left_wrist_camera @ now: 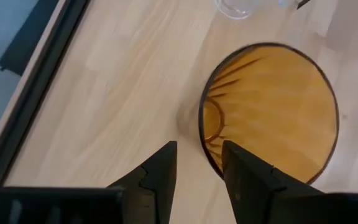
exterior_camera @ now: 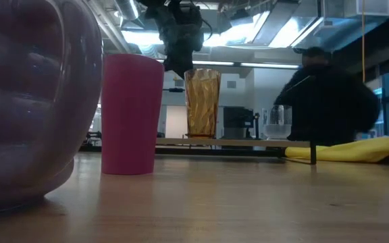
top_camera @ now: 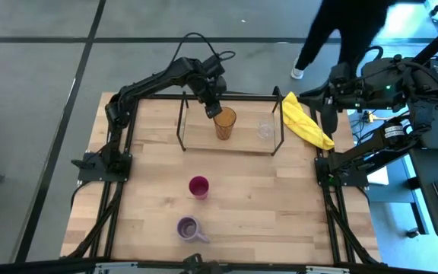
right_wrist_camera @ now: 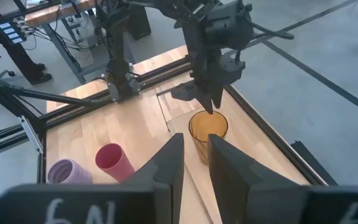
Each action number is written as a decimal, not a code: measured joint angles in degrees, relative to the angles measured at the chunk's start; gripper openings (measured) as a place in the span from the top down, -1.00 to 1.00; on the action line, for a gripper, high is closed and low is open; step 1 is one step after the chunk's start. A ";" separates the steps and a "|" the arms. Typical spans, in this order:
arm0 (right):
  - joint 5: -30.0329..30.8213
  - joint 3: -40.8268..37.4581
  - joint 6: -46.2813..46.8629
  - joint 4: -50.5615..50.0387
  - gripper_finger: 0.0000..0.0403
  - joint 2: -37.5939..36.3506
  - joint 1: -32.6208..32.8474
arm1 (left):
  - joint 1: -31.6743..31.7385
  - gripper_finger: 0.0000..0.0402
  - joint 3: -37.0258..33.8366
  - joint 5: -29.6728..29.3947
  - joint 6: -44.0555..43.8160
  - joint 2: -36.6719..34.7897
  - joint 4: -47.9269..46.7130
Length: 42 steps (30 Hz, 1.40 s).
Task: Stack small to large cups/mugs on shelf
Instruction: Put the brown cup on the shelf
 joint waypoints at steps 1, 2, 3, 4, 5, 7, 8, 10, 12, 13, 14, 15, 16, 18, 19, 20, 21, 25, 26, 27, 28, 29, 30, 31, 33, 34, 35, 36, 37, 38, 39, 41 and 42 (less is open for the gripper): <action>0.00 0.00 -0.03 -0.11 0.63 0.01 -0.01 | -0.25 0.39 0.02 -0.72 0.00 -0.03 -0.14; -0.02 0.00 -0.05 -0.15 0.63 0.02 0.00 | -0.46 0.39 0.02 -1.27 -0.02 -0.06 -0.20; -0.02 0.00 -0.08 -0.15 0.63 0.03 -0.02 | -0.59 0.39 0.02 -1.51 -0.10 -0.07 -0.20; -0.02 0.00 -0.09 -0.15 0.63 0.03 -0.01 | -0.75 0.39 0.02 -1.59 -0.26 -0.07 -0.20; -0.02 0.00 -0.12 -0.15 0.63 0.03 0.00 | -0.80 0.39 0.02 -1.60 -0.28 -0.07 -0.20; -0.02 0.00 -0.29 -0.19 0.63 0.03 0.01 | -0.95 0.39 0.02 -1.61 -0.60 -0.07 -0.20; -0.02 0.00 -0.31 -0.21 0.63 0.03 0.00 | -1.07 0.39 0.02 -1.65 -0.94 -0.07 -0.20; -0.04 0.00 -0.33 -0.31 0.63 0.03 0.00 | -1.36 0.40 0.02 -1.65 -1.31 0.07 -0.18; -0.04 0.00 -0.31 -0.68 0.63 0.03 -0.02 | -1.76 0.40 0.02 -1.65 -1.53 0.51 -0.25; -0.05 0.00 -0.29 -0.87 0.63 0.05 -0.01 | -1.92 0.40 0.00 -1.65 -1.65 0.70 -0.45; -0.10 0.00 -0.27 -0.89 0.63 0.05 0.01 | -2.14 0.40 -0.24 -1.65 -1.66 0.80 -0.31; -0.41 0.00 -0.27 -0.89 0.63 0.05 -0.02 | -2.49 0.40 -0.51 -1.65 -1.66 0.92 0.27; -0.87 0.00 -0.25 -0.89 0.63 0.05 -0.02 | -2.70 0.40 -0.80 -1.67 -1.70 0.97 0.82; -1.20 0.00 -0.14 -0.89 0.63 0.05 -0.02 | -2.78 0.40 -1.54 -1.82 -1.72 1.07 0.31; -1.27 0.00 -0.14 -0.89 0.63 0.05 -0.02 | -2.80 0.40 -1.76 -2.01 -1.70 1.11 0.51; -1.45 0.00 -0.14 -0.89 0.63 0.05 -0.02 | -2.76 0.40 -2.03 -2.49 -1.71 1.11 0.74; -1.49 0.00 -0.12 -0.89 0.63 0.05 -0.02 | -2.74 0.40 -2.31 -3.19 -1.73 1.11 0.69; -1.49 0.00 -0.12 -1.10 0.63 0.05 -0.02 | -2.69 0.43 -2.69 -5.49 -1.73 1.14 -0.34; -1.48 0.00 -0.13 -1.13 0.63 0.05 -0.02 | -2.69 0.45 -2.69 -5.49 -1.72 1.14 -0.42; -1.46 0.00 -0.21 -1.14 0.63 0.05 -0.02 | -2.69 0.47 -2.69 -5.51 -1.66 1.14 -0.42; -1.48 0.00 -0.31 -1.16 0.63 0.05 -0.02 | -2.69 0.51 -2.69 -5.51 -1.53 1.14 -0.42; -1.46 0.00 -0.31 -1.23 0.63 0.05 -0.02 | -2.69 0.54 -2.69 -5.51 -1.51 1.14 -0.42; -1.46 0.00 -0.31 -1.33 0.63 0.05 -0.02 | -2.74 0.58 -2.69 -5.49 -1.42 1.14 -0.42; -1.46 0.00 -0.37 -1.48 0.63 0.05 -0.02 | -2.74 0.63 -2.69 -5.49 -1.29 1.14 -0.46; -1.46 0.00 -0.84 -1.81 0.63 0.05 -0.02 | -2.72 0.73 -2.69 -5.51 -1.10 1.14 -0.64; -1.46 0.00 -1.15 -1.79 0.63 0.05 -0.02 | -2.69 0.79 -2.69 -5.50 -0.65 1.14 -0.64; -1.46 0.00 -1.37 -1.79 0.63 0.05 -0.02 | -2.69 0.85 -2.69 -5.51 -0.19 1.14 -0.67; -1.44 0.00 -1.44 -1.79 0.63 0.05 -0.02 | -2.69 0.91 -2.69 -5.54 0.02 1.14 -0.70; -1.45 0.00 -1.47 -1.81 0.63 0.05 -0.02 | -2.69 0.95 -2.69 -5.81 0.21 1.14 -0.89; -1.45 0.00 -1.49 -1.88 0.63 0.05 -0.02 | -2.69 0.96 -2.69 -6.12 0.22 1.14 -1.17; -1.44 0.00 -1.47 -1.99 0.63 0.05 -0.02 | -2.69 0.96 -2.67 -7.12 0.24 1.14 -1.49; -1.44 0.00 -1.45 -2.31 0.63 0.01 -0.02 | -2.74 0.95 -2.56 -9.47 0.90 0.99 -3.19; -1.44 0.00 -1.45 -2.29 0.63 0.01 -0.02 | -2.62 0.96 -2.56 -10.17 1.32 0.84 -4.31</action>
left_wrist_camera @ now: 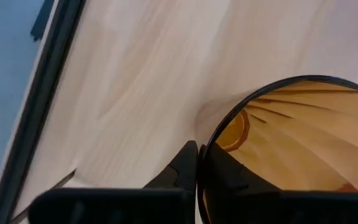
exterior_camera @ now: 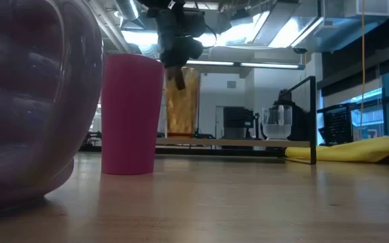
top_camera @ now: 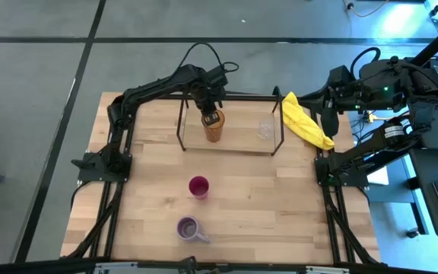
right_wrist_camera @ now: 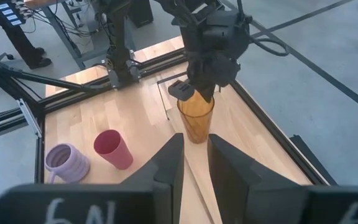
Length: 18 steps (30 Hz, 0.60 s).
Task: Stack small to large cups/mugs on shelf
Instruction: Put the brown cup on the shelf
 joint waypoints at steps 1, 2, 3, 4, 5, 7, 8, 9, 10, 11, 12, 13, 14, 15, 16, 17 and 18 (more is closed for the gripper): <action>0.00 0.00 0.00 -0.03 0.63 -0.02 0.00 | 0.23 0.97 0.00 -0.54 0.34 -0.29 -1.19; 0.00 0.00 0.00 -0.04 0.63 -0.06 0.00 | 0.45 0.97 0.00 -1.34 0.68 -0.54 -2.00; 0.00 0.00 0.00 -0.04 0.63 -0.11 0.00 | 0.52 0.97 0.00 -2.46 1.07 -0.83 -2.62; 0.01 0.00 0.00 -0.04 0.63 -0.14 0.00 | 0.64 0.97 -0.06 -3.50 1.47 -1.39 -2.95; 0.02 0.00 -0.04 -0.04 0.63 -0.15 0.00 | 0.96 0.98 -0.11 -4.40 1.71 -1.90 -2.94; 0.02 0.00 -0.04 -0.04 0.63 -0.17 0.00 | 1.47 0.98 -0.11 -4.22 1.87 -3.09 -2.85; 0.02 0.00 -0.09 -0.04 0.63 -0.15 0.00 | 1.70 0.98 -0.11 -4.24 2.02 -3.72 -2.97; 0.02 0.00 -0.13 -0.04 0.63 -0.15 0.00 | 1.95 0.98 -0.11 -4.27 2.49 -4.36 -2.98; 0.02 0.00 -0.13 -0.04 0.63 -0.15 0.00 | 2.19 0.99 -0.11 -4.11 3.34 -4.84 -2.95; 0.02 0.00 -0.13 -0.04 0.63 -0.15 0.00 | 2.38 0.99 -0.11 -4.01 4.22 -5.14 -2.94; 0.02 0.00 -0.13 -0.04 0.63 -0.15 0.00 | 2.53 0.99 -0.11 -3.91 4.74 -5.27 -2.86; 0.02 0.00 -0.12 -0.04 0.63 -0.15 0.00 | 2.71 0.99 -0.11 -3.74 4.97 -5.28 -2.80; 0.02 0.00 -0.05 -0.04 0.63 -0.15 0.00 | 2.82 0.99 -0.11 -3.65 5.04 -5.28 -2.98; 0.02 0.00 0.06 -0.04 0.63 -0.15 0.00 | 3.05 0.99 -0.11 -3.62 5.33 -5.28 -3.51; 0.02 -0.01 0.09 -0.04 0.63 -0.15 0.00 | 3.32 0.99 -0.11 -3.48 6.03 -5.28 -4.26; 0.02 0.00 0.09 -0.04 0.63 -0.15 0.00 | 3.54 0.99 -0.11 -3.41 6.64 -5.28 -4.64; 0.02 -0.01 0.10 -0.03 0.63 -0.15 0.00 | 3.74 0.99 -0.11 -3.44 7.20 -5.28 -4.50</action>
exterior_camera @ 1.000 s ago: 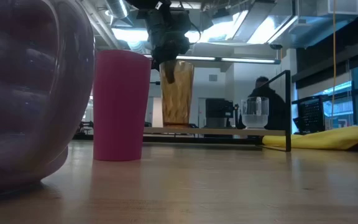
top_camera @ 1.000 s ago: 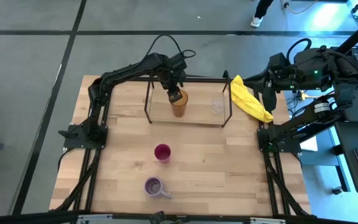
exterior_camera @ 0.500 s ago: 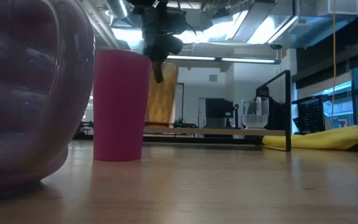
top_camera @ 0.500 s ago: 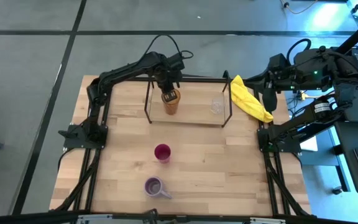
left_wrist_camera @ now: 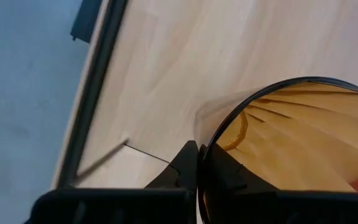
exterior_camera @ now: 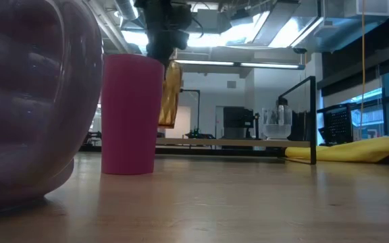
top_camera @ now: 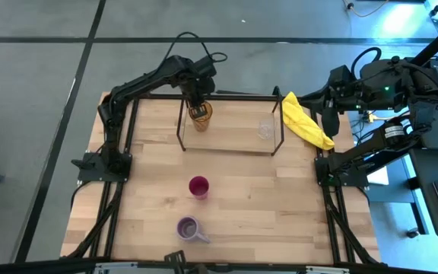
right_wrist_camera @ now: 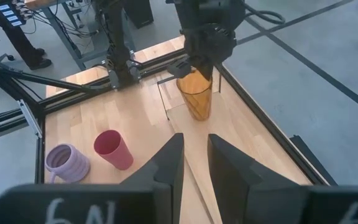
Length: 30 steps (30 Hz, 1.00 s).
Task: Stack small to large cups/mugs on shelf
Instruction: Put the brown cup on the shelf
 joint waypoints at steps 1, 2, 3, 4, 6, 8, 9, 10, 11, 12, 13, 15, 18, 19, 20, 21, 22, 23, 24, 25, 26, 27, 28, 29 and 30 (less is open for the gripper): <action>0.00 -0.01 0.06 -0.02 0.63 0.00 0.00 | 0.18 0.99 0.00 0.01 0.44 0.00 0.29; 0.00 0.01 0.24 -0.02 0.63 0.00 0.00 | 0.44 0.99 0.00 0.10 0.78 0.00 0.29; -0.02 -0.01 0.54 -0.02 0.63 0.00 0.00 | 0.69 0.99 0.00 0.21 1.14 0.00 0.03; 0.00 0.01 0.92 -0.02 0.63 0.00 0.00 | 1.03 0.99 0.00 0.93 1.80 0.00 -0.21; 0.00 0.00 1.23 -0.02 0.63 0.00 0.00 | 1.85 0.99 0.00 3.90 2.97 0.00 -0.59; -0.01 0.01 1.25 0.00 0.63 0.00 0.00 | 2.69 0.99 0.00 6.20 4.70 0.00 -0.61; -0.02 0.00 1.25 0.00 0.63 0.00 0.00 | 3.05 0.99 0.00 6.88 5.37 0.00 -0.70; -0.02 0.01 1.25 0.00 0.63 0.00 0.00 | 3.39 0.99 0.00 7.02 5.82 0.00 -0.76; -0.02 0.01 1.25 0.00 0.63 0.00 0.00 | 3.73 0.99 0.00 7.08 6.44 0.00 -0.79; 0.00 -0.01 1.28 0.00 0.63 0.00 0.00 | 4.07 0.99 0.00 7.29 7.08 0.00 -0.96; 0.00 -0.01 1.35 0.00 0.63 0.00 0.00 | 4.47 0.99 0.00 7.57 7.60 0.00 -1.25; 0.00 -0.01 1.41 0.00 0.63 0.00 0.00 | 5.44 0.99 0.00 8.45 8.09 0.00 -1.45; 0.00 -0.01 1.36 0.00 0.63 0.00 0.00 | 6.84 0.99 0.00 10.95 9.40 0.00 -1.41; 0.00 0.01 1.34 0.00 0.63 0.00 0.00 | 7.19 0.99 0.00 12.04 10.07 0.00 -1.40; 0.00 -0.01 1.21 0.00 0.63 0.00 0.00 | 7.44 0.99 0.00 13.00 10.87 0.00 -1.36; 0.00 0.00 1.13 0.00 0.63 0.00 0.00 | 7.57 0.99 0.00 13.42 11.39 0.00 -1.39; 0.02 0.01 1.10 0.00 0.63 0.00 0.00 | 7.67 0.99 0.00 13.40 12.05 0.00 -1.41; 0.02 -0.01 1.08 -0.01 0.63 0.00 0.00 | 7.67 0.99 0.00 13.27 12.67 0.11 -1.52; 0.02 0.00 1.07 0.00 0.63 0.00 0.00 | 7.67 0.99 0.00 12.88 13.21 0.27 -1.68; 0.02 0.01 1.06 0.00 0.63 0.00 0.00 | 7.65 0.99 0.00 12.10 13.75 0.44 -1.93; 0.02 0.00 1.06 0.00 0.63 0.00 0.00 | 7.66 0.99 -0.09 11.21 14.12 0.55 -2.13; 0.02 -0.01 1.06 0.00 0.63 0.00 0.00 | 7.67 0.99 -0.49 10.39 14.30 0.56 -1.77; 0.04 -0.01 1.06 0.00 0.63 0.00 0.00 | 7.67 0.99 -1.01 9.95 14.90 0.54 -1.28; 0.04 0.00 1.06 0.00 0.63 0.00 0.00 | 7.63 0.99 -1.76 9.92 15.98 0.52 -1.05; 0.04 -0.01 1.06 0.00 0.63 0.00 0.00 | 7.42 0.99 -2.65 9.77 16.99 0.52 -1.25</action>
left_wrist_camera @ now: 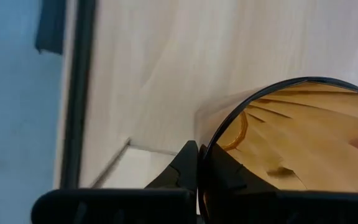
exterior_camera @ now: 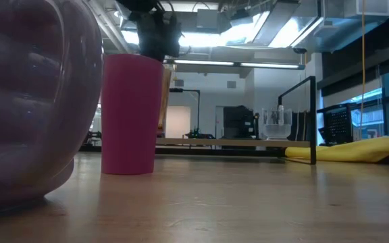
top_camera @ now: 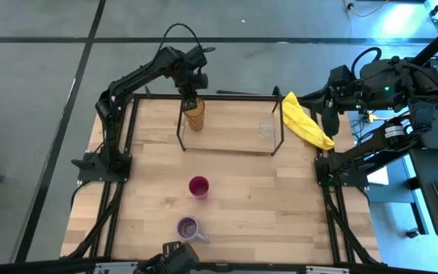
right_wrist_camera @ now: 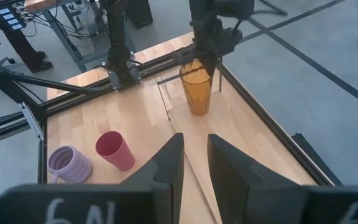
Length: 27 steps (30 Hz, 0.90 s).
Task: Stack small to large cups/mugs on shelf
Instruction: Put the brown cup on the shelf
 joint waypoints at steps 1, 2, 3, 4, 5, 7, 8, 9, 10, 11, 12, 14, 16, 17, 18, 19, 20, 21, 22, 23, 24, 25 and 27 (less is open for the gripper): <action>0.00 0.02 0.02 0.00 0.63 0.00 0.00 | -0.24 0.99 -0.83 -0.28 0.25 0.02 -0.28; 0.00 0.00 0.07 -0.01 0.63 0.00 0.00 | -0.41 0.99 -1.39 -0.11 0.54 0.04 -0.16; 0.00 0.00 0.07 -0.01 0.63 0.00 0.00 | -0.70 0.99 -1.91 -0.10 1.01 0.04 -0.04; 0.00 0.01 0.07 0.00 0.63 0.00 0.01 | -1.01 0.99 -2.41 -0.09 1.36 0.00 0.05; 0.01 0.02 0.08 0.00 0.63 0.00 0.00 | -1.29 0.99 -2.84 -0.05 1.54 -0.01 0.31; 0.02 0.02 0.09 -0.01 0.63 0.00 0.00 | -1.83 0.99 -3.35 0.03 1.60 -0.01 1.46; 0.02 0.00 0.11 0.00 0.63 0.00 0.00 | -2.07 0.99 -3.42 -0.16 1.61 -0.02 2.05; 0.07 0.00 0.13 -0.01 0.63 0.00 0.01 | -2.23 0.99 -3.47 -0.08 1.63 -0.02 2.34; 0.08 0.01 0.13 0.00 0.63 0.00 0.00 | -2.44 0.99 -3.47 -0.11 1.70 -0.02 2.49; 0.09 0.00 0.15 0.00 0.63 0.00 0.00 | -2.60 0.99 -3.47 -0.13 1.79 -0.02 2.77; 0.11 0.00 0.22 0.00 0.63 0.00 0.00 | -2.75 0.99 -3.47 -0.11 1.81 -0.02 3.03; 0.11 0.00 0.37 0.00 0.63 0.00 0.00 | -2.88 0.99 -3.47 -0.17 1.81 -0.02 3.27; 0.11 0.00 0.37 0.00 0.63 0.00 0.00 | -2.87 0.99 -3.49 -0.79 1.81 -0.02 3.36; 0.11 0.00 0.40 0.00 0.63 0.00 0.00 | -2.84 0.99 -3.49 -1.02 1.81 -0.02 3.44; 0.11 0.02 0.44 0.00 0.63 0.00 0.02 | -2.81 0.99 -3.49 -1.07 1.81 -0.02 3.49; 0.11 0.00 0.46 0.00 0.63 0.00 0.02 | -2.81 0.99 -3.49 -1.14 1.81 -0.03 3.58; 0.11 0.00 0.46 0.00 0.63 0.00 0.00 | -2.81 0.99 -3.49 -1.41 1.81 -0.04 3.74; 0.11 0.00 0.48 0.00 0.63 0.00 0.02 | -2.81 0.99 -3.49 -1.76 1.81 -0.07 3.96; 0.11 0.01 0.50 0.00 0.63 0.00 0.00 | -2.82 0.99 -3.49 -2.08 1.80 -0.16 4.12; 0.11 0.00 0.52 0.01 0.63 0.00 0.00 | -2.86 0.99 -3.49 -2.34 1.83 -0.33 4.33; 0.11 0.02 0.52 0.01 0.63 0.00 0.00 | -2.86 0.99 -3.49 -2.68 1.85 -0.41 4.80; 0.11 0.00 0.55 0.02 0.63 0.00 0.00 | -2.84 0.99 -3.49 -2.75 1.87 -0.43 5.41; 0.11 0.00 0.57 0.02 0.63 0.00 0.01 | -2.81 0.99 -3.49 -2.74 1.85 -0.42 6.01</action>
